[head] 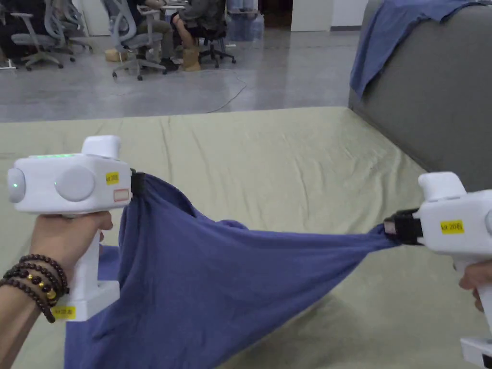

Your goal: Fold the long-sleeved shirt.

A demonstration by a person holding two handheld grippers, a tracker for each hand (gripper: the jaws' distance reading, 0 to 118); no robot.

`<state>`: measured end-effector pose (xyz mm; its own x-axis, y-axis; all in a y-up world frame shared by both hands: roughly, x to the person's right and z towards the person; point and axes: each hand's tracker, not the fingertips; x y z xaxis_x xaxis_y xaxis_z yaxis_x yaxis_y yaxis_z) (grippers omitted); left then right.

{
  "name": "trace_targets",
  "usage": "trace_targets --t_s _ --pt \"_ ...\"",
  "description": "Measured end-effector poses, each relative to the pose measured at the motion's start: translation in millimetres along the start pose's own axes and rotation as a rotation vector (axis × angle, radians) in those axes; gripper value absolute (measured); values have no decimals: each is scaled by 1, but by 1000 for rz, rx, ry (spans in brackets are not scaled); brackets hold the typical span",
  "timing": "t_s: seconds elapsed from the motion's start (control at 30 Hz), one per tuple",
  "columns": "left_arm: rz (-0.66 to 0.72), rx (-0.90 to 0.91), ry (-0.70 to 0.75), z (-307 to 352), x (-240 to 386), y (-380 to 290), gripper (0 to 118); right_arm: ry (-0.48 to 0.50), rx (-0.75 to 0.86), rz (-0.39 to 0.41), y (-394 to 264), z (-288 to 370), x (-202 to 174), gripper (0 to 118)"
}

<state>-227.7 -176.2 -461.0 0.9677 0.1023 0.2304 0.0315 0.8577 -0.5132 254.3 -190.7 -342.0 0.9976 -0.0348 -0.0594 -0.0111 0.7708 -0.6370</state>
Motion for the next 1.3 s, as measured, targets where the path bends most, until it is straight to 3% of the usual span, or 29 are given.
trace_targets --t_s 0.13,0.27,0.4,0.47,0.57,0.63,0.9,1.3 --pt "-24 152 94 40 -15 97 0 -35 168 68 116 14 -24 2" --pt "-96 275 217 75 -19 185 0 -68 297 62 217 32 -41 2" --pt "-58 363 270 106 -21 268 0 -136 434 69 319 63 -56 2" --pt "-25 412 297 121 -21 297 0 -154 488 42 356 78 -58 2" --pt "6 465 308 139 -20 331 0 -159 547 -66 398 96 -57 2" --pt "14 480 318 146 -20 346 0 -175 565 -79 417 104 -56 2" --pt "23 438 317 135 -22 327 0 -187 491 -121 407 69 -50 2" --pt "27 156 315 -8 -52 170 0 -142 207 -98 278 -87 -53 2"
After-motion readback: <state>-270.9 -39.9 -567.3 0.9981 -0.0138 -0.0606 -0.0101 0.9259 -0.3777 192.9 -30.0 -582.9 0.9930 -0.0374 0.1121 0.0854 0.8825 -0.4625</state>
